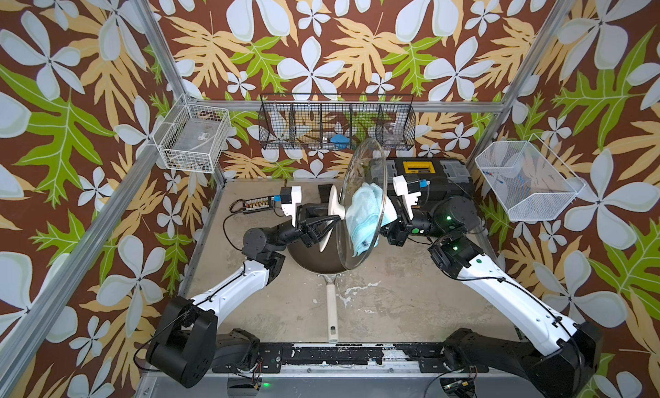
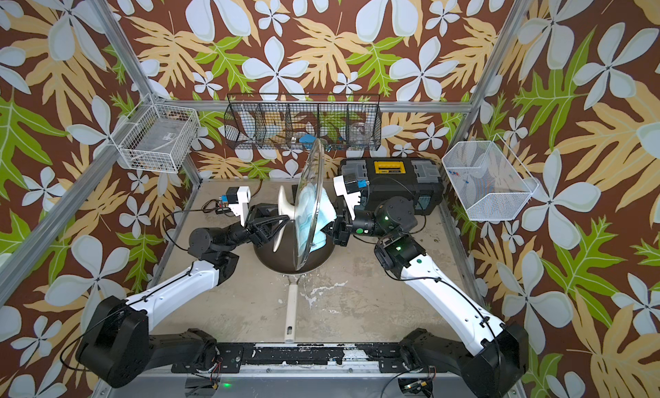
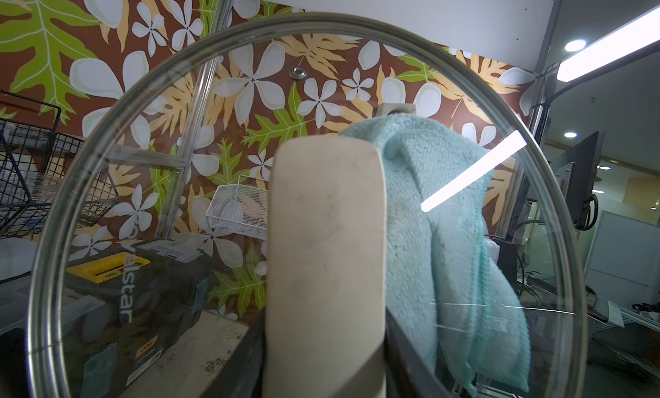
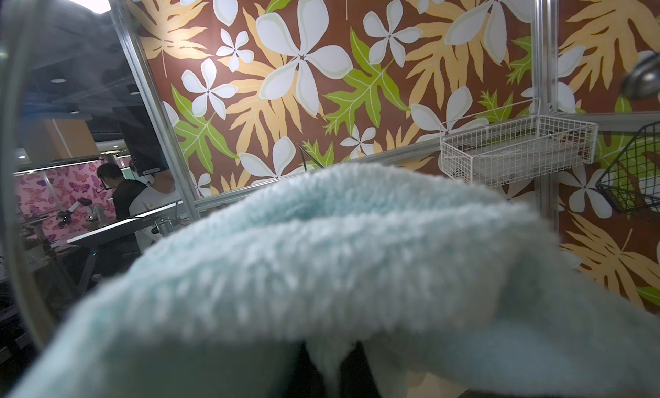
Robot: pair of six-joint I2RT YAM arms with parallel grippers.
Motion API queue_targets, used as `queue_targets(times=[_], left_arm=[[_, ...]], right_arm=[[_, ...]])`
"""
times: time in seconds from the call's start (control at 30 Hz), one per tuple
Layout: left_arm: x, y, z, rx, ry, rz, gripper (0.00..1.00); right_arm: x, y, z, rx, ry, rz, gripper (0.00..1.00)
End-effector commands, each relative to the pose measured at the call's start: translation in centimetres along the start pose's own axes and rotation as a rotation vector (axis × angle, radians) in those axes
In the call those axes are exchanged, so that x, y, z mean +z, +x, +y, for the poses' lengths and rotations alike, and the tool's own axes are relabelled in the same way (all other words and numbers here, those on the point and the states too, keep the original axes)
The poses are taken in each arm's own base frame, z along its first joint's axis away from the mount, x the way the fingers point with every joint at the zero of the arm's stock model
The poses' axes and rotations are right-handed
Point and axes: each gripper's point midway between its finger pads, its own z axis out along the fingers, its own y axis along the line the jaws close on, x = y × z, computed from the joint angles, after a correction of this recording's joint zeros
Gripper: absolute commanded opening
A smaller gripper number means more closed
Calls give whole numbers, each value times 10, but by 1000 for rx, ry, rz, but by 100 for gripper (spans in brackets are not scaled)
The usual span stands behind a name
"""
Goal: Wipe the pot lid with a cloth
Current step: Wipe the pot lid.
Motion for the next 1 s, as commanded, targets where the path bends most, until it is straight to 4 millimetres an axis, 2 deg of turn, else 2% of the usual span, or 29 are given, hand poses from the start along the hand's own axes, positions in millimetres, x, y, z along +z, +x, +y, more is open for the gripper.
queue_targets(times=[0.0,0.2,0.47,0.97], left_arm=[[0,-11,-17,100,52,-31,0],[-1,-9,-15,95,46,-23,0],[-2,-5,-15,78,48,-18,0],[-5,0,-19,78,57,4,0]], right_arm=[[-1,-22,-1,-71,16,-54,0],[-3,-45,-10,-109,34,-76,0],[4,-68,-30,-128,44,-99,0],[6,-92,-82,-133,88,-104,0]])
